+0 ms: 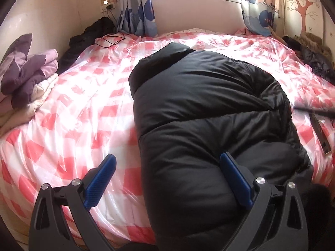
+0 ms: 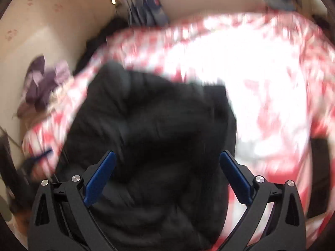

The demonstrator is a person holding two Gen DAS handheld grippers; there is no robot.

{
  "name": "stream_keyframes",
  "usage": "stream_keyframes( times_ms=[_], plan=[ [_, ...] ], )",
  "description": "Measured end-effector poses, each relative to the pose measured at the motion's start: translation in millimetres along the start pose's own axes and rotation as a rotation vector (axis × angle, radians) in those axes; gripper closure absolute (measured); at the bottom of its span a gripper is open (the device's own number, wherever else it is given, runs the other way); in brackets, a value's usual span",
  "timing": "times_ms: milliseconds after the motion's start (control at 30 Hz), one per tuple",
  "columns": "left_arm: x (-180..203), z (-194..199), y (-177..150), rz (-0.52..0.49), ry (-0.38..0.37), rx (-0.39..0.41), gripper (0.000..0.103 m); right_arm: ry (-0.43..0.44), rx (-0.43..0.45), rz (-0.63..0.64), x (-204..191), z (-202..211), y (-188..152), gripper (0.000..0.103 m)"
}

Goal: Fold large clothes

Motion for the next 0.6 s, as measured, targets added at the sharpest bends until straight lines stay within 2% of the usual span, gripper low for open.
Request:
stream_keyframes(
  times_ms=[67,167,300,400,533,600],
  plan=[
    [-2,0,1,0.008,-0.003,-0.002,0.008,-0.006,0.039,0.026,-8,2,28,0.007],
    [-3,0,0,0.021,-0.006,-0.002,0.008,-0.014,0.008,0.015,-9,-27,55,0.007],
    [-4,1,-1,0.014,0.002,0.005,0.008,-0.017,-0.113,-0.037,1,-81,46,0.007],
    [-3,2,0,0.010,-0.005,0.010,0.007,0.016,-0.165,-0.095,15,-107,33,0.007],
    [0,2,-1,-0.008,0.014,0.009,0.007,0.009,-0.175,-0.100,21,-99,33,0.007],
    [-1,3,-1,-0.009,0.021,0.010,0.007,0.007,-0.161,-0.087,19,-81,24,0.007]
  ],
)
Point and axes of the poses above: each gripper's, at about its wrist camera, not at the fingertips, and z roughly against the way its jaws point, x to its right, y to its top, the point moved 5 cm from there along -z, roughly the way its jaws point, and after that the axes turned 2 degrees about -y, right-handed, at the moved point
